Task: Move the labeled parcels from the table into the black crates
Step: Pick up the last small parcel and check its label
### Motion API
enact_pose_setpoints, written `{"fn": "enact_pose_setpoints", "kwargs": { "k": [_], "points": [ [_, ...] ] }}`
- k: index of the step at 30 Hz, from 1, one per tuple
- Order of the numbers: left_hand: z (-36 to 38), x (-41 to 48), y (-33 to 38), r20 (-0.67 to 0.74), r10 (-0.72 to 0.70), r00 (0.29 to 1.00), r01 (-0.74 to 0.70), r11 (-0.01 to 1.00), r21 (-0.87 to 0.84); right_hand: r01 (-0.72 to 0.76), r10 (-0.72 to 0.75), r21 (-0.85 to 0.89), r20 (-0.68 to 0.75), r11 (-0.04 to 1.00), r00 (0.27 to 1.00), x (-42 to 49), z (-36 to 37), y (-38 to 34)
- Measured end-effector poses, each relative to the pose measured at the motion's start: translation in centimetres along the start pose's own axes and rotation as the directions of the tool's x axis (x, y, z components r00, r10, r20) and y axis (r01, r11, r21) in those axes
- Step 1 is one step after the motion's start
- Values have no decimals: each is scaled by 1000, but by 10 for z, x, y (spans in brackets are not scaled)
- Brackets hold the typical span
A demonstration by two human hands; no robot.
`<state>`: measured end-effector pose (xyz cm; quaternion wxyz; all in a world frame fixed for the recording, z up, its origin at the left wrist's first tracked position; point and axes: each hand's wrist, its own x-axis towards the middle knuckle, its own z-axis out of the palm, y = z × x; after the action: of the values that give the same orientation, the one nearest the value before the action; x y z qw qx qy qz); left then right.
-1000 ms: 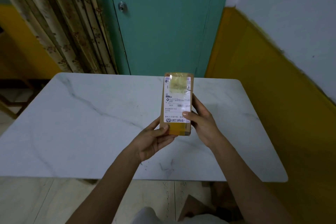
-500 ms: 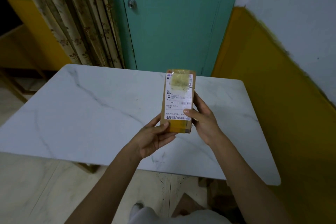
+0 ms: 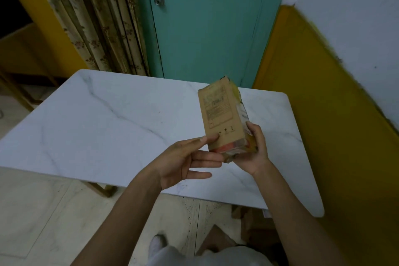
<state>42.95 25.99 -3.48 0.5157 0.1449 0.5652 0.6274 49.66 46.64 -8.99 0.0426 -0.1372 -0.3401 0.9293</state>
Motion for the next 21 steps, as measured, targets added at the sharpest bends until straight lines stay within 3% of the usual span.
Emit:
{"fn": "enact_pose_setpoints", "kwargs": {
  "k": [3,5,9,15,21],
  "points": [
    [-4,-2,-6,-67,12,998,-10,999,38,72,-77,-65,-81,995,994,-1,2,0],
    [-5,-4,-11,-110,21,994,-13,998,69,132,-160,-197,-134,971,978,1,10,0],
    [-12,-8,-22,-243,75,967,-66,997,48,221,-275,-452,-58,865,960,11,39,3],
    [-57,-53,-28,-435,115,893,-174,980,-96,190,-159,-506,104,842,982,42,95,43],
    [-131,-129,-37,-626,127,770,-287,944,-162,114,18,-549,229,828,973,82,179,128]
  ]
}}
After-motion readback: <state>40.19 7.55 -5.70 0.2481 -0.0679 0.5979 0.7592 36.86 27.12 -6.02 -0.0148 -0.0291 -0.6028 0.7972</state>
